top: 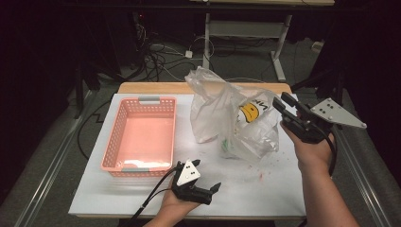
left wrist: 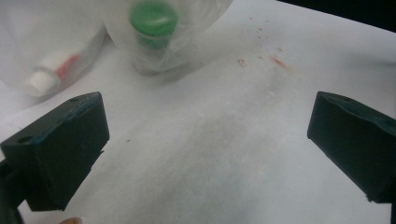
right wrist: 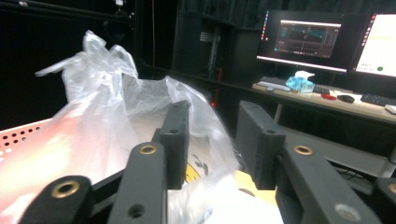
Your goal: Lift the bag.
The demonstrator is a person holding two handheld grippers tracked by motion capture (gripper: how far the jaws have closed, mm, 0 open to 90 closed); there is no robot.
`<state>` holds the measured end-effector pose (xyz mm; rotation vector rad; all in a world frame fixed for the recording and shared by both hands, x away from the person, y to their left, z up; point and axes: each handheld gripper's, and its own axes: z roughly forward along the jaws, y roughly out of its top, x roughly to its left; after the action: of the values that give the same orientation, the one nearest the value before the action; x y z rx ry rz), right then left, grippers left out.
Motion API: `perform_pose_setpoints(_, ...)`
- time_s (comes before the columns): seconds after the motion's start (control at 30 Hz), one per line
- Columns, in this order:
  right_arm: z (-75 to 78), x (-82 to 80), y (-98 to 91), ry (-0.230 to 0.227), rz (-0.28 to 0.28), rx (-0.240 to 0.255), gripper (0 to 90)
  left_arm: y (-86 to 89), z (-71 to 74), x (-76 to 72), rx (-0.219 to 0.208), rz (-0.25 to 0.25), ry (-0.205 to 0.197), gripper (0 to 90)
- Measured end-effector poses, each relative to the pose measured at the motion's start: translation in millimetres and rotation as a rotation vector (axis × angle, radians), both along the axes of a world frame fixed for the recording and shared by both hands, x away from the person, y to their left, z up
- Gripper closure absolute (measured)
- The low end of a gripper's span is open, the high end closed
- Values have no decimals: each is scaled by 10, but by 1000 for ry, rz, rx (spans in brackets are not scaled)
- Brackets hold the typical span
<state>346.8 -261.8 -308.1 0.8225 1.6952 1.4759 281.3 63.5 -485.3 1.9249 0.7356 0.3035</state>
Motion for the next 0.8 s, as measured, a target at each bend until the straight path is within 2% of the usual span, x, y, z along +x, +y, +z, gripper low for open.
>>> perform_pose_setpoints(0.07, 22, -70, -49, -10, 3, 4, 628, -6, 1, -13, 8, -3, -10, 0)
perform_pose_setpoints(0.2, 30, -170, -143, 5, 3, 7, 605, -9, 1, 3, 10, -5, 6, 0)
perform_pose_setpoints(0.4, -113, -221, -271, 47, 1, -8, 566, -22, 1, 1, 24, -6, 3, 0)
perform_pose_setpoints(0.57, -381, -226, -333, 117, 0, -24, 503, -17, 0, 9, 17, -4, 12, 0)
perform_pose_setpoints(0.67, -601, -228, -318, 170, 0, -45, 470, 4, 17, 25, 25, 2, 21, 0)
perform_pose_setpoints(0.8, -899, -220, -297, 244, 13, -55, 396, 64, 60, 26, 20, 16, 9, 0)
